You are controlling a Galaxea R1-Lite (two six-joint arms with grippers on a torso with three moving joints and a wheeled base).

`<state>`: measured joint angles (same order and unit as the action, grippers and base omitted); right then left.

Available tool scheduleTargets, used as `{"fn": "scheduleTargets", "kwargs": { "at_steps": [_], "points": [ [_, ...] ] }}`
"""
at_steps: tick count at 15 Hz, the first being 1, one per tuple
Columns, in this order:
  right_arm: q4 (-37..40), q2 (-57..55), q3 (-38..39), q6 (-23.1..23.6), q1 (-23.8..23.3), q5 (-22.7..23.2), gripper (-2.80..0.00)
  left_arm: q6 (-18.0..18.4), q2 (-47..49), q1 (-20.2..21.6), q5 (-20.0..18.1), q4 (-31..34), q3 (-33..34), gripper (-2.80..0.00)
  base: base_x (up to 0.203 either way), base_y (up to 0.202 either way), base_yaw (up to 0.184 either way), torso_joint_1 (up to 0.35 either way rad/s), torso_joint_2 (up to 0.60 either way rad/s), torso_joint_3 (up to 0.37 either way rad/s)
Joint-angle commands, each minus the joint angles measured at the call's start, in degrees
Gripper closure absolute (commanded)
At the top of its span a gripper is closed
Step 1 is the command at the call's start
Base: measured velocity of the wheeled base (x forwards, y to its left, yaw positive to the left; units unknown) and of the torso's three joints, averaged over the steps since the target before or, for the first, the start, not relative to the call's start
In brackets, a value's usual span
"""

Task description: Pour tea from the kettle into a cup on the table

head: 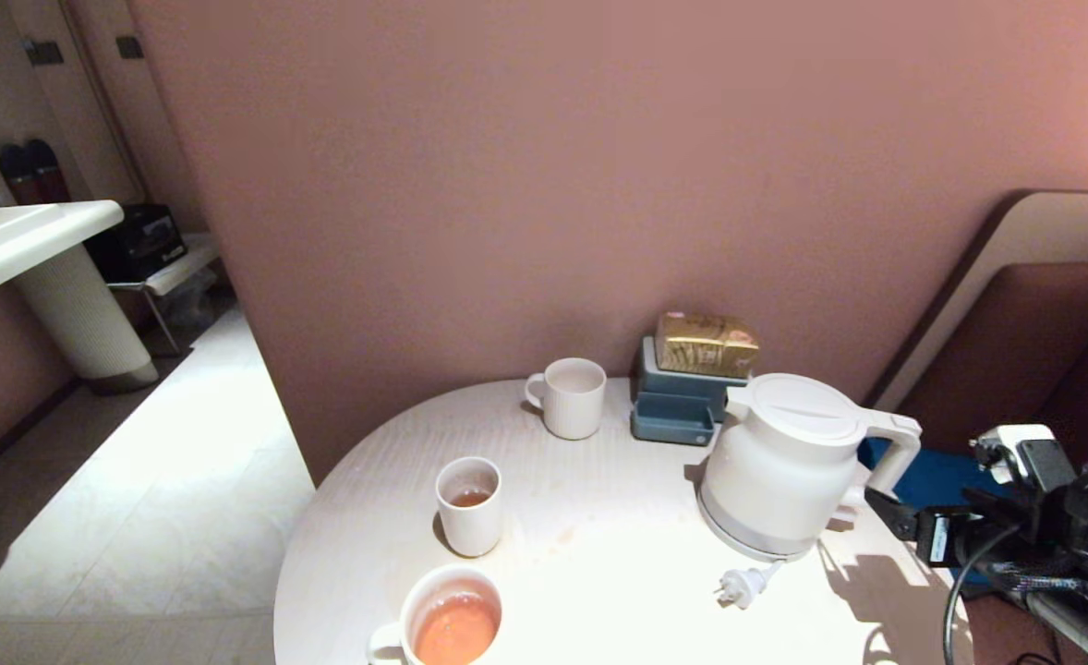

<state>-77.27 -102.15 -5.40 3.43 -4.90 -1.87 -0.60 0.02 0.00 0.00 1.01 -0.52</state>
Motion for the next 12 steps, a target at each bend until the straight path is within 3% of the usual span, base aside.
{"fn": "scheduleTargets", "kwargs": {
  "at_steps": [1,5,12],
  "points": [
    [-0.1,4.2,2.0,0.3,0.1,-0.1,-2.80,0.0,0.0,0.0,0.0,0.0,0.0,0.00,0.000,0.000,0.000,0.000,0.00,0.000],
    [3.2,10.8,5.3,0.4,0.0,-0.2,-2.80,0.0,0.1,0.0,0.0,0.0,0.0,0.00,0.000,0.000,0.000,0.000,0.00,0.000],
    [27.7,37.5,5.2,0.0,0.0,1.8,-2.80,0.0,0.0,0.0,0.0,0.0,0.0,0.00,0.000,0.000,0.000,0.000,0.00,0.000]
  ]
}}
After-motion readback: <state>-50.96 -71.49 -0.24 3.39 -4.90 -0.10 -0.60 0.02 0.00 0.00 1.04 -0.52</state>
